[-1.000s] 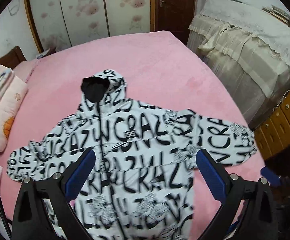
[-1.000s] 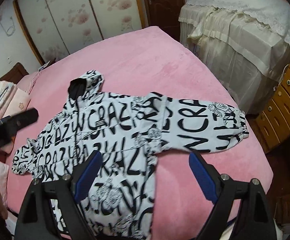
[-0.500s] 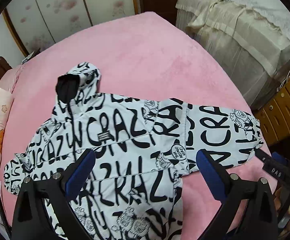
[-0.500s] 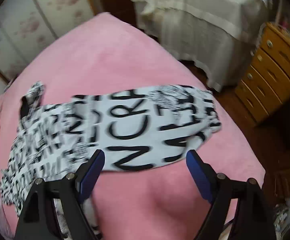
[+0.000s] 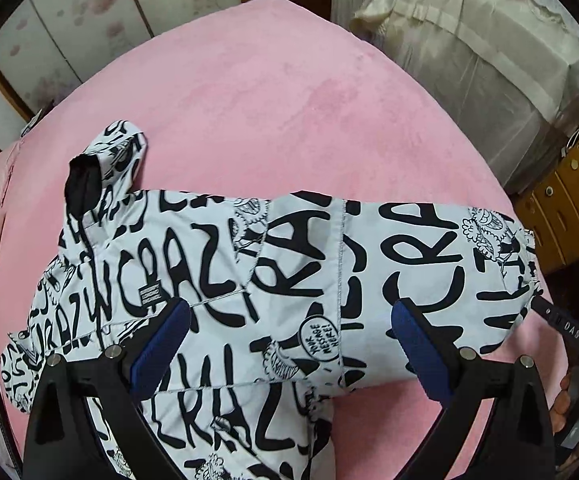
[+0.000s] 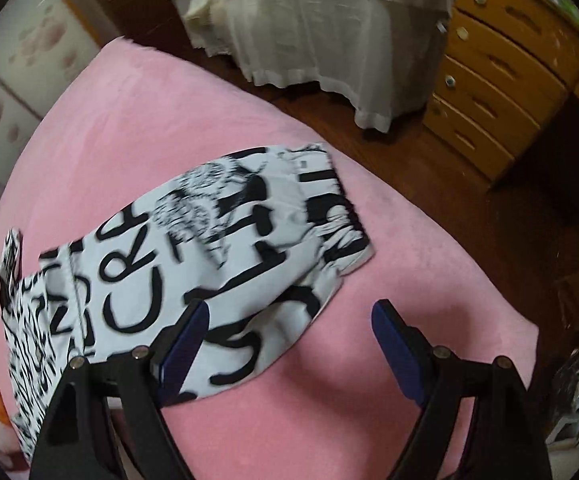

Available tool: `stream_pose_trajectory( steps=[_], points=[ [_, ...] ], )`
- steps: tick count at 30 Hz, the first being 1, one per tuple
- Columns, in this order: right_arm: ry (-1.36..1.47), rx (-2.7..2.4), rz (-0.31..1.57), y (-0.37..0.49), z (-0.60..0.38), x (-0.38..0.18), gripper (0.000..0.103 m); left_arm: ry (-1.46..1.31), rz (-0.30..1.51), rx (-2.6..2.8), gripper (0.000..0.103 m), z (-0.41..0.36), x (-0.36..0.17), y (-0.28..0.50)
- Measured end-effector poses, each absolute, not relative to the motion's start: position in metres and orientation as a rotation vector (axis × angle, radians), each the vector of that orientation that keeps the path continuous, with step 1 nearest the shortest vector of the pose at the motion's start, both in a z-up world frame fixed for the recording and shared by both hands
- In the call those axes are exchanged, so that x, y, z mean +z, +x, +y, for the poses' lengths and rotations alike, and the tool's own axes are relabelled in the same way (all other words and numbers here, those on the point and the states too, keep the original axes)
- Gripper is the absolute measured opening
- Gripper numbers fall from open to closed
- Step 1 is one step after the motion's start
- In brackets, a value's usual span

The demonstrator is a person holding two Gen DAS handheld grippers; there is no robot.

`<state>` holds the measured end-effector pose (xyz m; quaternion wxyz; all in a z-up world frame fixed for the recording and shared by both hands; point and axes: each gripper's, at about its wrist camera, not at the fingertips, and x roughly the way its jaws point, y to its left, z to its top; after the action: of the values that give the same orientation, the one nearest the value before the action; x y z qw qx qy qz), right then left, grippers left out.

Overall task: Fold large clothes
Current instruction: 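Grasp the jacket sleeve cuff with the right tool and lift it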

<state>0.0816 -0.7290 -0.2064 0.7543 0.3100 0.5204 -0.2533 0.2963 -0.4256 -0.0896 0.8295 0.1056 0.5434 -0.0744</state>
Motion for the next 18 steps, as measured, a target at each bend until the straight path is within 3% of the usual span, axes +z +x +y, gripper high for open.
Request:
stream_pose_trajectory(
  steps=[12,14,15,16,18],
  points=[
    [0.960,-0.618,1.128,0.080,-0.758,-0.273,0.084,0.245,1.198,-0.168,0.100,-0.432,-0.112,0.308],
    [0.962,-0.617,1.106,0.085,-0.756,-0.273,0.071,0.239,1.208,-0.163,0.100,-0.425,-0.113,0.307],
    [0.971,-0.590,1.091,0.088,-0.755,-0.273,0.053,0.233,1.211,-0.160,0.100,-0.421,-0.113,0.306],
    [0.983,-0.565,1.081,0.091,-0.755,-0.272,0.028,0.224,1.213,-0.153,0.100,-0.416,-0.112,0.305],
    [0.992,-0.544,1.064,0.095,-0.753,-0.268,0.009,0.209,1.216,-0.140,0.100,-0.406,-0.110,0.302]
  ],
)
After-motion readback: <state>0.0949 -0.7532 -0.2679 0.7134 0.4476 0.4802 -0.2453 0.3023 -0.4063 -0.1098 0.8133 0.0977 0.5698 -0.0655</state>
